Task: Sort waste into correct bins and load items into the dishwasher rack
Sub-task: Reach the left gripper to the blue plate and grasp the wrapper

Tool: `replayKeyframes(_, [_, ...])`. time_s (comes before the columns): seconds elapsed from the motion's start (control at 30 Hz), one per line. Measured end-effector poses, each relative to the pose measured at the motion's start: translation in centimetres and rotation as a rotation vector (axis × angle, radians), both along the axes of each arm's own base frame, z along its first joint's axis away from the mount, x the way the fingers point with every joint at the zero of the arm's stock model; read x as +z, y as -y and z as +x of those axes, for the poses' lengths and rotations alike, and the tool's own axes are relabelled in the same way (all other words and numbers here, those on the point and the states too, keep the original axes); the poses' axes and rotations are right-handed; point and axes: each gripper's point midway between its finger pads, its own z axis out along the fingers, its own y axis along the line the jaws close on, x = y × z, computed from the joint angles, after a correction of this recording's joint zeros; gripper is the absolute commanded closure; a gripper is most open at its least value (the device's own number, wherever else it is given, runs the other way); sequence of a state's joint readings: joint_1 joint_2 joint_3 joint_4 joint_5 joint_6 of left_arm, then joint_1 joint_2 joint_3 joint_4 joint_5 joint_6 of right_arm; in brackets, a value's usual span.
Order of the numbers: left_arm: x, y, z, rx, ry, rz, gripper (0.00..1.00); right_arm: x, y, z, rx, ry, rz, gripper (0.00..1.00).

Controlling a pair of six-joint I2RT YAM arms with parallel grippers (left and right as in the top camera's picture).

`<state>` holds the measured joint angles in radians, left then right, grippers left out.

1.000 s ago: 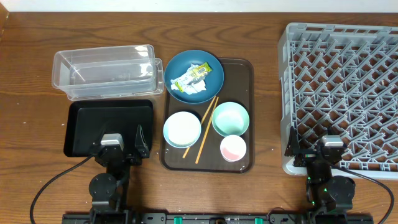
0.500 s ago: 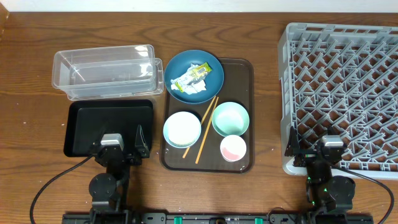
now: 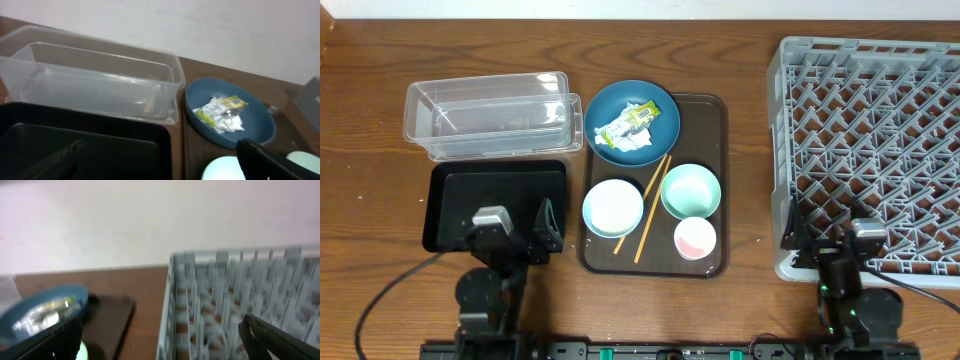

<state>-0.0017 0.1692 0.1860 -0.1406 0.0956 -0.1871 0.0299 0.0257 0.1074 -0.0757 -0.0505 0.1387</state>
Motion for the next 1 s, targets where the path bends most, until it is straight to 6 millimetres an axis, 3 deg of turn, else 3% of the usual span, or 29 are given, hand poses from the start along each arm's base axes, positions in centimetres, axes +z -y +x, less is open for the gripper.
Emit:
replayKeyframes(0.13, [1.7,0.2,0.5,-0.011,-0.093,-0.003,0.03,2.8,0.0,-0.5,0.003,-0.006,-0.026,0.01])
replayKeyframes(0.4, [2.1,0.3,1.2,-0.016,-0.426,-0.007,0.03,3.2,-0.1,0.2,0.008,-0.269,-0.052,0.01])
replayKeyframes(0.53, [1.5,0.5,0.1,-0.024,-0.632,-0.013,0.03,3.2,-0.1,0.5,0.013,-0.439,-0.056,0.01])
replayKeyframes(0.67, [1.0,0.5,-0.7,-0.026,-0.728,-0.015,0.03,3.0,-0.1,0.8,0.016,-0.589,-0.062,0.01])
replayKeyframes(0.77, [0.5,0.5,-1.1,-0.026,-0.760,-0.016,0.03,2.8,-0.1,1.6,0.017,-0.641,-0.063,0.01])
replayKeyframes(1.0, [0.8,0.8,-0.7,-0.015,-0.741,-0.059,0.04,0.0,-0.3,2.3,0.029,-0.769,-0.062,0.01])
